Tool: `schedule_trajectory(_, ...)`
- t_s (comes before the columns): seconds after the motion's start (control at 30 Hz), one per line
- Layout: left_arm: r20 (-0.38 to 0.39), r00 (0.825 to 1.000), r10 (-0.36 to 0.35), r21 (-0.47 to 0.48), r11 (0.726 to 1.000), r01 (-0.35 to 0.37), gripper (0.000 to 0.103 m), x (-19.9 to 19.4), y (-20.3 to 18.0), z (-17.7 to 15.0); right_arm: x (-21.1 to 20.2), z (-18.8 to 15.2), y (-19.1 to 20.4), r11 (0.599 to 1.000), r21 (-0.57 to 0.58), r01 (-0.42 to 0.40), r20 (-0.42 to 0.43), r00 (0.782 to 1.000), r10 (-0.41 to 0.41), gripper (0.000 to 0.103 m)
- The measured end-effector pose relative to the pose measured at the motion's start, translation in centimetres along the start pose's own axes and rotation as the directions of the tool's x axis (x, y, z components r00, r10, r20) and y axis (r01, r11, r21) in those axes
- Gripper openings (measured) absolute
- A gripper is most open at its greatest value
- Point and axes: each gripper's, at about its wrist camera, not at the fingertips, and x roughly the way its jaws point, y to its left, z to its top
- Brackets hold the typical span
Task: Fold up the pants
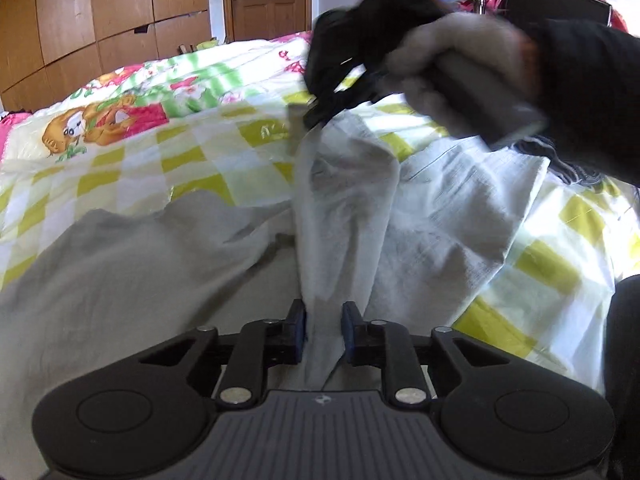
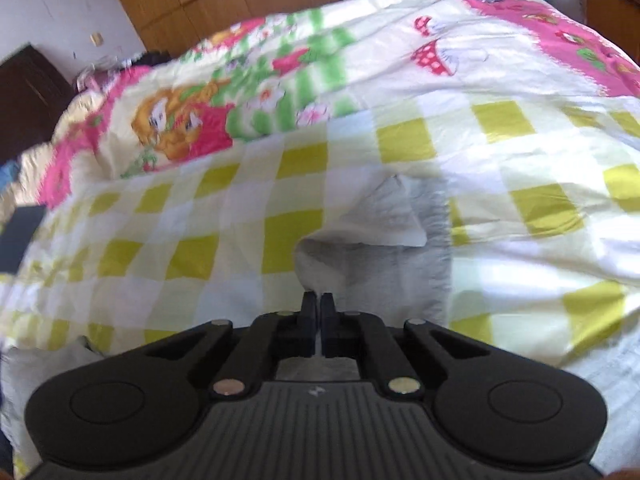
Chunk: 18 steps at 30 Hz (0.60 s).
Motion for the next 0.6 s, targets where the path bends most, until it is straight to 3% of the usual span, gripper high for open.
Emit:
schedule_trajectory(0.1,0.044,0.999,-0.005,0.033,0.999,0.003,0.034,-1.0,-1.2,0.9,-7.8,-1.3,-5.1,0.992,0.103,-0.073,0.107,0.992,0.062,0.002)
schedule_trajectory(0.2,0.067,0.998,-0.019,0.087,0.996,0.013,0.034,-1.4,-3.0,1.7,-12.2,-4.8,-9.9,0.983,0.177,-0.043,0.149,0.989,0.017,0.002)
schedule_trajectory(0.3,0.030,0.999,-0.030,0.143,0.989,0.025,0.034,-0.1,-5.1,1.9,-12.2,-8.4,-13.7,0.971,0.237,0.000,0.117,0.993,-0.028,0.003)
schedule_trajectory(0.4,-0.032,0.999,-0.033,0.211,0.977,0.039,0.034,1.7,-7.0,1.5,-10.3,-10.6,-16.4,0.945,0.325,-0.016,0.083,0.997,-0.011,0.006)
schedule_trajectory(0.43,-0.056,0.998,-0.029,0.233,0.972,0.042,0.034,2.2,-7.6,1.2,-9.9,-10.8,-16.6,0.944,0.329,0.003,0.068,0.997,-0.027,0.011)
schedule_trajectory(0.5,-0.079,0.997,-0.010,0.272,0.962,0.032,0.034,2.7,-8.3,0.8,-9.8,-10.9,-16.7,0.954,0.296,0.051,0.064,0.995,-0.073,0.011)
schedule_trajectory(0.6,-0.079,0.997,0.004,0.298,0.954,0.020,0.034,2.5,-8.6,0.9,-10.7,-10.5,-14.5,0.979,0.085,0.187,0.108,0.975,-0.196,0.020)
